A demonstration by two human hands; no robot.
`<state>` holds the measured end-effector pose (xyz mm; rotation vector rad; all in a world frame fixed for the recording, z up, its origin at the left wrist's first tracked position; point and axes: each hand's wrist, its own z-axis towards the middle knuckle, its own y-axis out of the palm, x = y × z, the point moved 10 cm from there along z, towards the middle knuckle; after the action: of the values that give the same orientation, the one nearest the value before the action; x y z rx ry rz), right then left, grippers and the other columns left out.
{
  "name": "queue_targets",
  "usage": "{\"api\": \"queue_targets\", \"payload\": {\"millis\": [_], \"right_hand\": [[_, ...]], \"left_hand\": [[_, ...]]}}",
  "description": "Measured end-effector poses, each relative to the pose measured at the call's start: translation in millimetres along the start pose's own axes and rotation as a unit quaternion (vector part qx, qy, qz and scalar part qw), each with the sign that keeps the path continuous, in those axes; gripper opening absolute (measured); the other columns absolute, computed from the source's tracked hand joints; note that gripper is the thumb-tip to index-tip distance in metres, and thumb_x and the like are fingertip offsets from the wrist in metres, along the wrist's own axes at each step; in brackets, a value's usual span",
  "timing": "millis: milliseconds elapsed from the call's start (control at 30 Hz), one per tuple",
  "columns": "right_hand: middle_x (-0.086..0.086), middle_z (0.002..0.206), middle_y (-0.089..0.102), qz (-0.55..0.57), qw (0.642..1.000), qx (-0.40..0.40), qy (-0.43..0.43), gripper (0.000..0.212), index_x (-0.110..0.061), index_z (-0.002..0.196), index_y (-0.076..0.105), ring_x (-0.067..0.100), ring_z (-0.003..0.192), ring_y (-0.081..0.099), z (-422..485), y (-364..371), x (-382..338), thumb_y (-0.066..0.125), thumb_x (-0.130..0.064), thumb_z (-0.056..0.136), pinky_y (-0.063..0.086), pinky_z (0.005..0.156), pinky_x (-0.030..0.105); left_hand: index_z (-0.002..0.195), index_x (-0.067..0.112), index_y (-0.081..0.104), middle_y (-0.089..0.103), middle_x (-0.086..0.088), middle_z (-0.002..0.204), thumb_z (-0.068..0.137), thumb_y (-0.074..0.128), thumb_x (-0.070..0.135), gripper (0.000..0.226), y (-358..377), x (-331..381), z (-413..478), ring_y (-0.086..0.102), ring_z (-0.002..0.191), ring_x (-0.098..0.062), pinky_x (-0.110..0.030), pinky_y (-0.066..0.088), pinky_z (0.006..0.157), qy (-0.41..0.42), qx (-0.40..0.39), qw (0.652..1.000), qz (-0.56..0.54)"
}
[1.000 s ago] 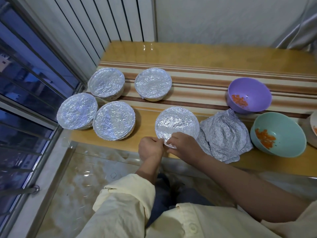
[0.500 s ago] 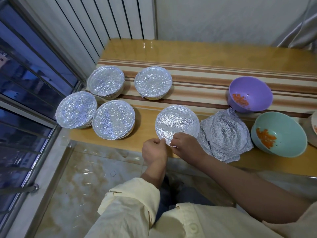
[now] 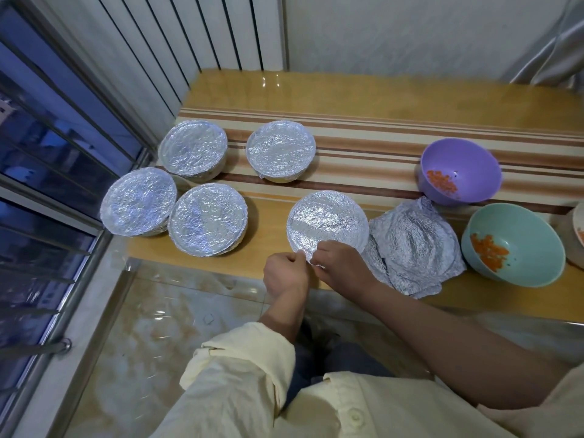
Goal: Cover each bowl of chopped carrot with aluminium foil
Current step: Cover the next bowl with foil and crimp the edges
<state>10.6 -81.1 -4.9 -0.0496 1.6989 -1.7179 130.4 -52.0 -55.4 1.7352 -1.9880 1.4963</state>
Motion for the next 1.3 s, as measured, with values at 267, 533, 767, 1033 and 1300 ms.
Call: {"api": "queue_targets", "payload": {"millis": [267,533,767,1033,1300], "right_hand": [[0.005,0.06,0.053,0.006,1.0,0.002,0.003,0.014,-0.007,0.06,0.062,0.025,0.056,0.054,-2.5,-0.2,1.0,0.074,-0.002,0.065,0.04,0.045,0.027],[0.005,0.061,0.052,0.023,1.0,0.012,0.011,0.008,-0.007,0.061,0.06,0.026,0.056,0.053,-3.3,-2.3,2.1,0.066,-0.007,0.067,0.039,0.046,0.028],[0.004,0.063,0.054,0.011,0.999,0.033,-0.005,0.016,-0.009,0.065,0.066,0.025,0.059,0.056,-3.0,-7.2,0.4,0.057,-0.017,0.076,0.041,0.047,0.027],[0.004,0.066,0.058,-0.041,0.999,0.019,-0.007,0.024,-0.009,0.064,0.064,0.024,0.06,0.058,-6.7,-11.5,0.1,0.086,-0.008,0.057,0.042,0.048,0.025],[0.006,0.06,0.053,-0.031,0.999,0.021,-0.035,0.014,-0.007,0.059,0.061,0.025,0.053,0.054,-1.4,-9.2,-4.5,0.066,-0.005,0.072,0.039,0.043,0.027]], "left_hand": [[0.064,0.011,0.068,0.069,-0.018,0.077,0.09,0.063,0.038,0.037,4.8,-1.1,-2.3,0.065,0.082,-0.038,-0.028,0.036,0.062,0.011,-0.023,1.0,0.014],[0.06,0.011,0.065,0.061,-0.011,0.063,0.088,0.062,0.04,0.04,7.0,1.4,-1.4,0.061,0.074,-0.039,-0.028,0.036,0.06,0.014,-0.045,0.998,0.036],[0.069,0.005,0.07,0.066,-0.022,0.078,0.09,0.058,0.028,0.033,7.6,10.6,0.7,0.065,0.086,-0.041,-0.031,0.04,0.061,0.037,-0.046,0.996,0.07],[0.076,0.007,0.076,0.067,-0.013,0.073,0.093,0.057,0.031,0.035,-1.9,23.5,14.8,0.064,0.079,-0.035,-0.027,0.038,0.062,0.059,-0.037,0.993,0.1],[0.075,0.008,0.074,0.067,-0.018,0.076,0.09,0.063,0.038,0.035,8.3,7.1,-1.1,0.064,0.081,-0.038,-0.028,0.036,0.061,0.022,-0.028,0.997,0.07]]}}
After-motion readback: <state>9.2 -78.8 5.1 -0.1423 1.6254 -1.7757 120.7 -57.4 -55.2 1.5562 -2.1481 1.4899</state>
